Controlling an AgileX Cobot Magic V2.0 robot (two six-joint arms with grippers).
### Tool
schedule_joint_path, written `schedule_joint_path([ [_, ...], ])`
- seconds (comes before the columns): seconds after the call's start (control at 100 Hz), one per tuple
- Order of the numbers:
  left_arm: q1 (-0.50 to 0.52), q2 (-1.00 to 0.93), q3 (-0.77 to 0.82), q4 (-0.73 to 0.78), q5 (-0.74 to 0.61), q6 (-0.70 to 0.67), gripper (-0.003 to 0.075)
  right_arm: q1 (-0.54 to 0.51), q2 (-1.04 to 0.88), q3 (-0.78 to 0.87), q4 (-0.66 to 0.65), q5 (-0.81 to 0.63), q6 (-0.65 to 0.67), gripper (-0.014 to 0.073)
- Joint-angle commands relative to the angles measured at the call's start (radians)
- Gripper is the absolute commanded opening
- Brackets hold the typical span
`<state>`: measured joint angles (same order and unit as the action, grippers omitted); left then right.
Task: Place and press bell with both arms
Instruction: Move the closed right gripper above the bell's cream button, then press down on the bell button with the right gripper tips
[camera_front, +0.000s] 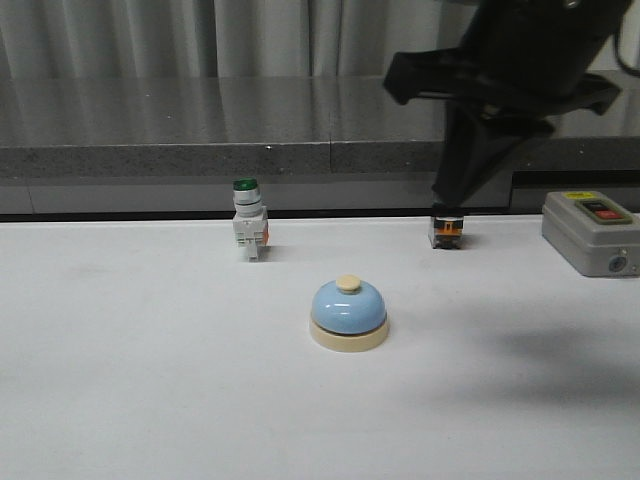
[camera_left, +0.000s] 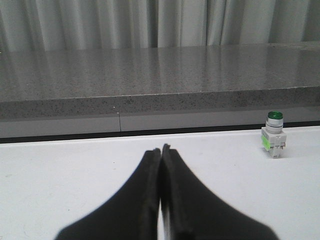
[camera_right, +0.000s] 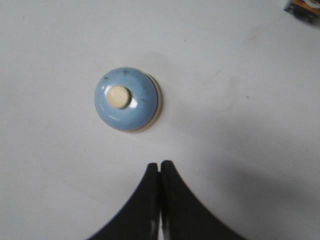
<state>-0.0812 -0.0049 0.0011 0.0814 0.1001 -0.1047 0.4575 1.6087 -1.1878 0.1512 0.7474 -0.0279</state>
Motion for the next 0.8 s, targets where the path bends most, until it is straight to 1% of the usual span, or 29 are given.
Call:
schedule_joint_path([
  [0.0,0.001,-0.032,0.042,0.0,-0.081,-0.009,-0.002,0.024,0.028,-0.086,0.011,-0.038,-0.011,-0.006],
  [0.18,0.001,-0.032,0.042,0.0,-0.081,-0.009,-0.002,0.062,0.137,-0.18,0.011,-0.035,-0.011,-0.006],
  [0.39,0.001,-0.032,0.042,0.0,-0.081,-0.009,-0.002,0.078,0.208,-0.236,0.013,-0.029,-0.011,-0.006],
  [0.79,0.001,-0.032,0.042,0.0,-0.081,-0.009,-0.002,0.081,0.252,-0.243,0.027,-0.027,-0.011,-0.006],
])
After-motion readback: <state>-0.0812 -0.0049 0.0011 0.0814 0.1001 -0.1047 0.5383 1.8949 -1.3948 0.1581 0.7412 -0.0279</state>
